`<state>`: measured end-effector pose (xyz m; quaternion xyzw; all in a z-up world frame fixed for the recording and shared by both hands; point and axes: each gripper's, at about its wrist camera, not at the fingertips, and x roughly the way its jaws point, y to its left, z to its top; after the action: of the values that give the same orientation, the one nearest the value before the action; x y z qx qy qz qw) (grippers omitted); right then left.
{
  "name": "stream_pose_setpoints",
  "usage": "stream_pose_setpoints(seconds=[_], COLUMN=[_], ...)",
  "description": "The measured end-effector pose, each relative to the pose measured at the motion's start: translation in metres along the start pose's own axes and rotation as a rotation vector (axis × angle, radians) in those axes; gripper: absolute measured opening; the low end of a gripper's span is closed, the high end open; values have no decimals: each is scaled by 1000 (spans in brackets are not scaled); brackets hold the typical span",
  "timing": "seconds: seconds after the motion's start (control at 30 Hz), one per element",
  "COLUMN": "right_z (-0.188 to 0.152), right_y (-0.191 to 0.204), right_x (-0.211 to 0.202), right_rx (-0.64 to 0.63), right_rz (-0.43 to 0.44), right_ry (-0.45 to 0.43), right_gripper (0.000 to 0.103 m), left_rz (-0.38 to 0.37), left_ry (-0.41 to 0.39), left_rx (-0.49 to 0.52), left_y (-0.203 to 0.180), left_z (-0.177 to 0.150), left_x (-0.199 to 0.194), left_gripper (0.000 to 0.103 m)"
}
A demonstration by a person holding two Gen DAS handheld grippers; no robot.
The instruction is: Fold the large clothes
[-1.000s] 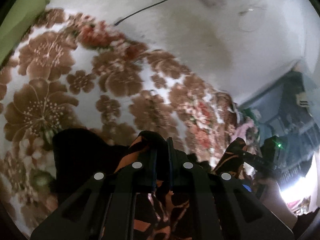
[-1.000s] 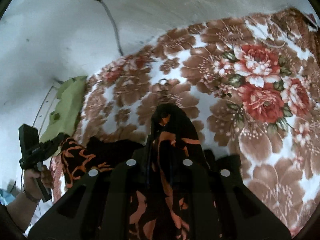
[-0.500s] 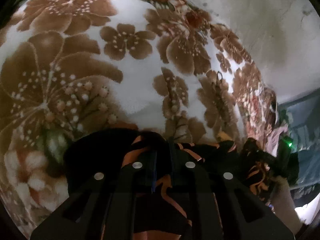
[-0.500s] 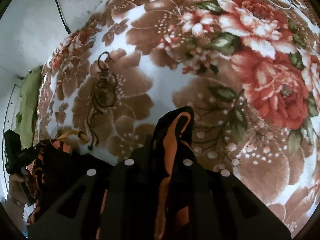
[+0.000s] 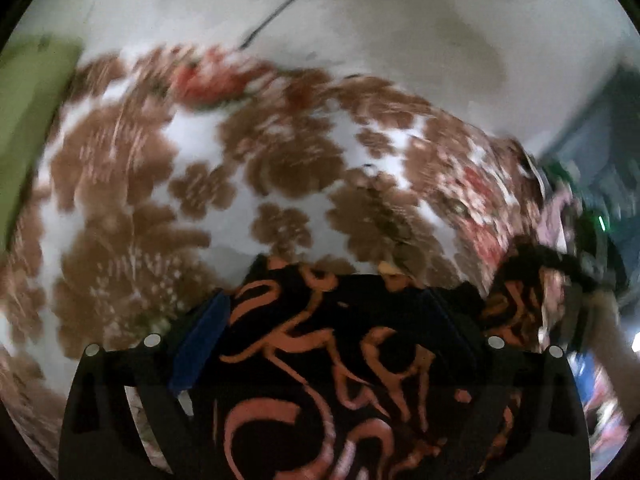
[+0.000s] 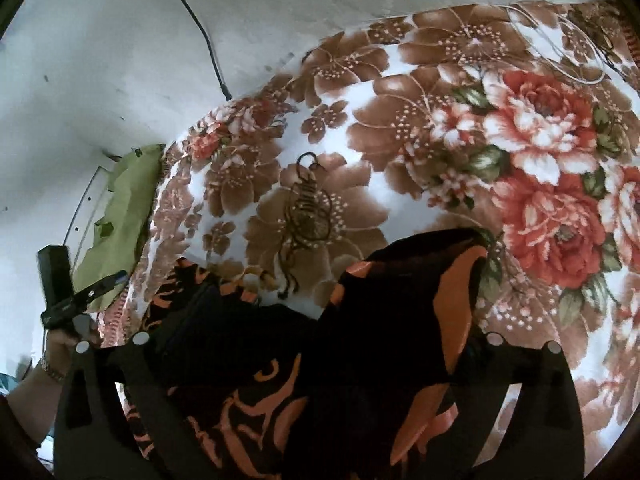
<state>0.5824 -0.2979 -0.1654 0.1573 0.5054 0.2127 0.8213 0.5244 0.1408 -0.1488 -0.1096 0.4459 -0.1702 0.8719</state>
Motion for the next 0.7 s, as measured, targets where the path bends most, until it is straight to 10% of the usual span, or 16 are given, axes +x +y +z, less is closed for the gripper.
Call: stream_pose_setpoints(seconds=[0.27,0.7], right_z=[13,-2], right_y=[-9,-23], right_x=[-10,-26], right_rx=[85,99], right_rz=[-34,-36], right_ry=[129,84], right_gripper=[98,98], left_rz=[-131,-146], left_ry=[77,247], left_rx=[333,1337], left_y=[-119,-294], left_z=[-27,-146], left_x=[-13,64], left_gripper=[97,97])
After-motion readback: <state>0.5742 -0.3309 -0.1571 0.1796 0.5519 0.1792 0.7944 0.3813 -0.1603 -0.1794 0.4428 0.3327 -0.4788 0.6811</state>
